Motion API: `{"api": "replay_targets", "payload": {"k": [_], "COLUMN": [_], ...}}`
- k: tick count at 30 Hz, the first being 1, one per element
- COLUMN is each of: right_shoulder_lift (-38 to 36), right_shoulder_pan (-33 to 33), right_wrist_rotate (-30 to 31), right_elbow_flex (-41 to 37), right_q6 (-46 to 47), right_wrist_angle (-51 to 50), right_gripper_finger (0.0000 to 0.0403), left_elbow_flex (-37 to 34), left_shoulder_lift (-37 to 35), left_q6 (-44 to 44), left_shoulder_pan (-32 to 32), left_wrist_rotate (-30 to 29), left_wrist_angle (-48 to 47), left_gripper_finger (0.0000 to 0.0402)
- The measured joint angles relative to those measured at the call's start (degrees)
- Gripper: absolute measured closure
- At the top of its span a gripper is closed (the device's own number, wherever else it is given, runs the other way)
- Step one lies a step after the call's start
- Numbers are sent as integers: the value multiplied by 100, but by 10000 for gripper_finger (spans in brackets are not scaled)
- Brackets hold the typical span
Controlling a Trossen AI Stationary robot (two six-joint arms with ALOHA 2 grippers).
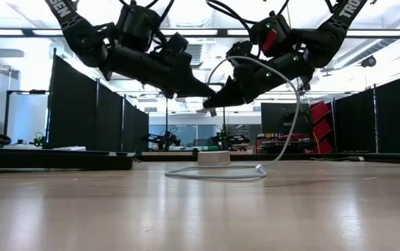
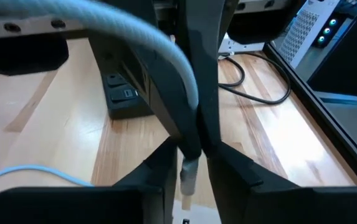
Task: Insert USB
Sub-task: Insert the light blue USB cable into the right white outlet
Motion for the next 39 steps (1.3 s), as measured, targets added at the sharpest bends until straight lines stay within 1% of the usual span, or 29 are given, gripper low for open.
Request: {"api": "replay_targets", "payload": {"k": [3, 5, 10, 15, 21, 25, 27, 30, 33, 36, 39], "right_shoulder_lift": [-29, -34, -39, -47, -54, -56, -11, 95, 255, 569, 1045], "right_shoulder_pan": [0, 0, 11, 11, 11, 9, 9, 9, 23, 24, 22], "right_wrist_rotate": [-4, -9, -11, -12, 11, 13, 13, 35, 279, 309, 306], "right_elbow_flex": [-4, -4, -7, -7, -7, -45, -161, -435, -661, -737, -739], "right_q6": [8, 13, 75, 143, 205, 167, 161, 245, 241, 268, 327], "right_wrist_angle": [-2, -2, -18, -164, -221, -130, 130, 852, 1619, 2073, 2513], "right_gripper_finger": [325, 331, 355, 388, 388, 388, 388, 388, 388, 388, 388], "left_elbow_flex": [0, 1, 4, 4, 4, 9, 11, 11, -17, -132, -274], "left_shoulder_lift": [0, 0, 2, 10, 4, -116, -140, -140, -129, -53, 84], "left_q6": [-22, -41, -56, -105, -108, -104, -104, -119, -226, -379, -561], "left_shoulder_pan": [0, 0, 0, 0, 0, 0, -2, -2, -4, -9, -11], "left_wrist_rotate": [-4, -4, -4, 2, 7, 9, 9, 9, -6, 11, 24], "left_wrist_angle": [-37, -13, 13, 9, 6, -272, -433, -651, -753, -801, -750], "left_gripper_finger": [400, 400, 401, 401, 382, 363, 354, 345, 340, 337, 337]}}
